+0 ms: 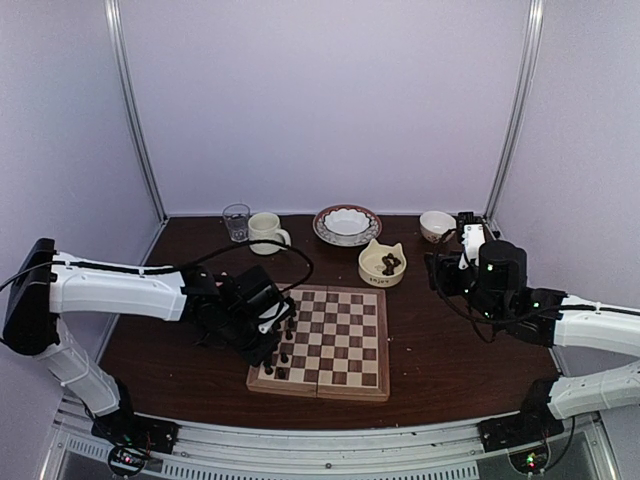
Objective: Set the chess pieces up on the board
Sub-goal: Place the knight at b8.
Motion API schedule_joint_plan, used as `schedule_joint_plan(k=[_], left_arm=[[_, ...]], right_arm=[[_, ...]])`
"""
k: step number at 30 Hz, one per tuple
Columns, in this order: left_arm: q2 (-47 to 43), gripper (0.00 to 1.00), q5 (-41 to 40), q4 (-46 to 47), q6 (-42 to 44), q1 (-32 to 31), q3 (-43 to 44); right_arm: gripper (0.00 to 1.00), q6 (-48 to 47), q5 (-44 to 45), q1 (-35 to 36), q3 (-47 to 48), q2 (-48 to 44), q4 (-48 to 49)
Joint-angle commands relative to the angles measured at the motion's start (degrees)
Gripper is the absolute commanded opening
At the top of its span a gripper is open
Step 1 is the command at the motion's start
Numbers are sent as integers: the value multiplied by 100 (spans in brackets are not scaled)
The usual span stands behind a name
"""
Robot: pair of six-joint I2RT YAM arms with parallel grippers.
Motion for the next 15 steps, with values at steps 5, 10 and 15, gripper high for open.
schedule_joint_plan(k=[5, 10, 15], left_arm=[[102, 1, 143, 155, -47, 23, 178], [156, 1, 185, 162, -49, 28, 206], [167, 1, 176, 173, -54, 24, 216]], right_arm=[[63, -20, -24, -23, -55, -110, 66], [63, -23, -20, -23, -58, -102, 66], [63, -24, -20, -19, -59, -110, 70]])
